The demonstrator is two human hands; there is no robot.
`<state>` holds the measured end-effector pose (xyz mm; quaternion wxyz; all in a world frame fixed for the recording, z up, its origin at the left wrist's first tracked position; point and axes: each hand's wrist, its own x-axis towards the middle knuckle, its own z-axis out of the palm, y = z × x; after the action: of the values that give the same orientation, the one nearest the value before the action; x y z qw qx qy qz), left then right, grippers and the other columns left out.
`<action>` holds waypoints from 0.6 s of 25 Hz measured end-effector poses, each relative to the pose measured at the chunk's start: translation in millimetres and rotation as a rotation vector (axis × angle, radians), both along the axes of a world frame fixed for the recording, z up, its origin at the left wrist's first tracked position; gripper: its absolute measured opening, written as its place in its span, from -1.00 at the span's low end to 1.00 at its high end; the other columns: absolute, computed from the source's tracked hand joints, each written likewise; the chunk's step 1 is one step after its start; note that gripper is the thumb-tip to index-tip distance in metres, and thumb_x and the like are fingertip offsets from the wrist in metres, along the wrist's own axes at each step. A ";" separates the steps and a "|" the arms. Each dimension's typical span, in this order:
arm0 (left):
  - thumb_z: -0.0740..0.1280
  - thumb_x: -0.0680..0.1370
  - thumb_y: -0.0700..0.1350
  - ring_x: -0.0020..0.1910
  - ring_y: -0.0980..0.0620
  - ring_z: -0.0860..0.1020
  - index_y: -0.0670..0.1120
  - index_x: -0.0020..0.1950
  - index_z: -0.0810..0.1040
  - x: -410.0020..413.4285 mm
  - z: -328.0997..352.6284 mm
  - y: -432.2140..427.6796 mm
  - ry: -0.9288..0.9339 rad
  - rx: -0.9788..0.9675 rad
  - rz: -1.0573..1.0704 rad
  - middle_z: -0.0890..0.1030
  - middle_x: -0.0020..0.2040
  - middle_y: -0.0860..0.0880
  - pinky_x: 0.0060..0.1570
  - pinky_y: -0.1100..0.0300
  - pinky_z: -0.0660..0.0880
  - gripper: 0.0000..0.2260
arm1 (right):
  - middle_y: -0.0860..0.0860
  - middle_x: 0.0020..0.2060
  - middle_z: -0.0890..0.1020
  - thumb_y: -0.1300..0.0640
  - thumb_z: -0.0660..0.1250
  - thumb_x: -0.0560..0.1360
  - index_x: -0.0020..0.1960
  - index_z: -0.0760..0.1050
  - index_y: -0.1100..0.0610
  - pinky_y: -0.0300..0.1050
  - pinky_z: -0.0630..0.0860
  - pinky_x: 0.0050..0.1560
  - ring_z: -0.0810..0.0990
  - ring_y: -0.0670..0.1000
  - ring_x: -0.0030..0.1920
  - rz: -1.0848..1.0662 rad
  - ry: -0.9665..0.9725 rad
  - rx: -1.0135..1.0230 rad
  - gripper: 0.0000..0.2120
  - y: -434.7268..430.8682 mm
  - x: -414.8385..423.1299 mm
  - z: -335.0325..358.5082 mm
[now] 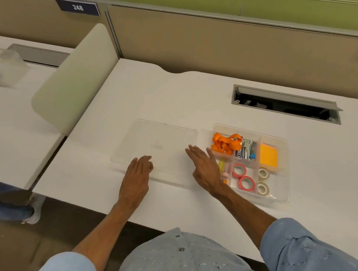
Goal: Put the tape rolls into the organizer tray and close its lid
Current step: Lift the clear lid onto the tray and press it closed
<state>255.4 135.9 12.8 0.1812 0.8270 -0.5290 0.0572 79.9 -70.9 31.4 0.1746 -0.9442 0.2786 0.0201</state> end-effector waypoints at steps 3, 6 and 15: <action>0.20 0.63 -0.48 0.28 -0.09 0.59 -0.18 0.20 0.54 -0.9 6.9 -7.2 0.038 -0.097 0.025 0.62 0.18 -0.10 0.63 -0.10 0.30 -0.72 | -0.07 0.70 0.22 0.43 0.22 0.57 0.71 0.18 -0.01 0.14 -0.02 0.76 0.15 -0.07 0.72 0.025 -0.050 0.003 -0.22 -14.0 -1.1 8.1; 0.23 0.63 -0.46 0.11 -0.06 0.60 -0.16 0.24 0.50 -0.3 16.4 -14.9 0.076 -0.210 0.089 0.58 0.10 -0.06 0.65 -0.10 0.26 -0.72 | -0.05 0.63 0.40 0.30 0.20 0.70 0.63 0.36 0.02 0.07 0.19 0.70 0.35 -0.02 0.64 -0.030 -0.196 0.031 -0.47 -18.4 10.9 17.9; 0.06 0.76 -0.17 0.72 -0.04 0.12 0.01 0.56 0.35 26.1 67.6 -49.2 -0.103 -0.377 0.311 0.25 0.68 0.05 0.72 -0.20 -0.06 -0.63 | -0.12 0.11 0.76 0.14 0.25 0.73 0.15 0.64 0.02 0.11 0.60 0.17 0.66 0.03 0.17 -0.265 -0.511 0.285 -0.82 -29.6 31.9 47.1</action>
<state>281.5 86.6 80.5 0.2942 0.8460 -0.3839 0.2242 111.7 -100.5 78.5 0.3705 -0.8402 0.3409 -0.2016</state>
